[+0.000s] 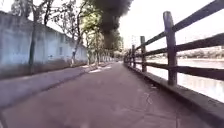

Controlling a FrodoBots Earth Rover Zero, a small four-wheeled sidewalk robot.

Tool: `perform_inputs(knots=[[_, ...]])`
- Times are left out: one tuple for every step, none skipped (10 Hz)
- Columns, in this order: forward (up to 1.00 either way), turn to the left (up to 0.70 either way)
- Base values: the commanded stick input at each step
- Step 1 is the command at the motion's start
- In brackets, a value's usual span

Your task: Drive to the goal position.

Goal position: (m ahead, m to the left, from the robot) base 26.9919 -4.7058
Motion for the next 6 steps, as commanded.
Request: perform_inputs(knots=[[1.00,0.01],[1.00,0.01],[1.00,0.01],[1.00,0.01],[1.00,0.01],[1.00,0.01]])
